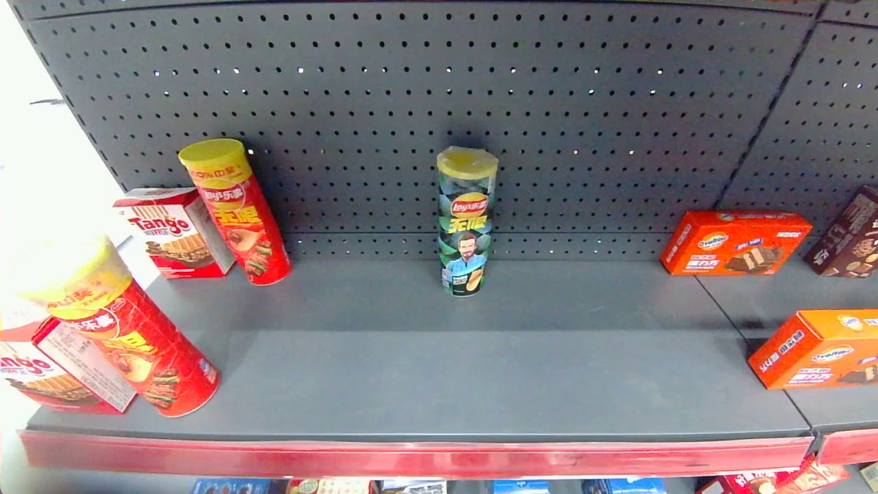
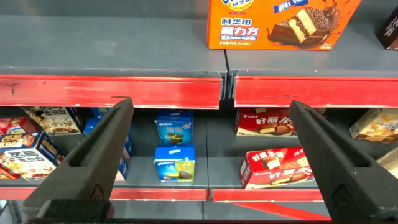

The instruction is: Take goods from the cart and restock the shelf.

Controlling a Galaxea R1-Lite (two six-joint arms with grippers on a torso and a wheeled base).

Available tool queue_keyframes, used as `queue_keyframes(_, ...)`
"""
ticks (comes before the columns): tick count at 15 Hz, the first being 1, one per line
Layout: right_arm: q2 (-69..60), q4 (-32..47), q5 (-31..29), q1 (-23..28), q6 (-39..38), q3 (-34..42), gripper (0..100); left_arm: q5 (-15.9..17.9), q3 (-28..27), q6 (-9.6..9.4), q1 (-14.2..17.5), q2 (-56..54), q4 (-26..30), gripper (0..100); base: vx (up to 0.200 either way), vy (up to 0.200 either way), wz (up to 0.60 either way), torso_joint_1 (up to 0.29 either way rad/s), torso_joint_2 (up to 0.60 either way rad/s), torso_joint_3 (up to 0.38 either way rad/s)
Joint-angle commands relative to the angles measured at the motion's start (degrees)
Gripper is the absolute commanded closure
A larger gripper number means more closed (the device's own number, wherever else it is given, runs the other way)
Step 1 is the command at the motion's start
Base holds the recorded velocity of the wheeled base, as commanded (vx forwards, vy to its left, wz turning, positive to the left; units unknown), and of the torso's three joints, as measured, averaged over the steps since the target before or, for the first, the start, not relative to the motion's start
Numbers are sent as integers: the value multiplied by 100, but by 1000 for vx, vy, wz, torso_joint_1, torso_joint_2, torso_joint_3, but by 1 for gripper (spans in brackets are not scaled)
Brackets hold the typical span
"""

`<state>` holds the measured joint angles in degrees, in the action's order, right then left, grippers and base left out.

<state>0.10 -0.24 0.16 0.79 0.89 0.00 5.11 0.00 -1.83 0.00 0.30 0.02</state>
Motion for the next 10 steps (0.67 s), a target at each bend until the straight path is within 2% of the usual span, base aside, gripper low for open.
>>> queue_keyframes(1,8,-2,11,0,25,0,0,-1,0,-2,0,5,6,0,0,0,0,0,0,0)
queue_keyframes(10,8,-2,-25,0,60,0,0,8,0,-2,0,5,6,0,0,0,600,5,4,1)
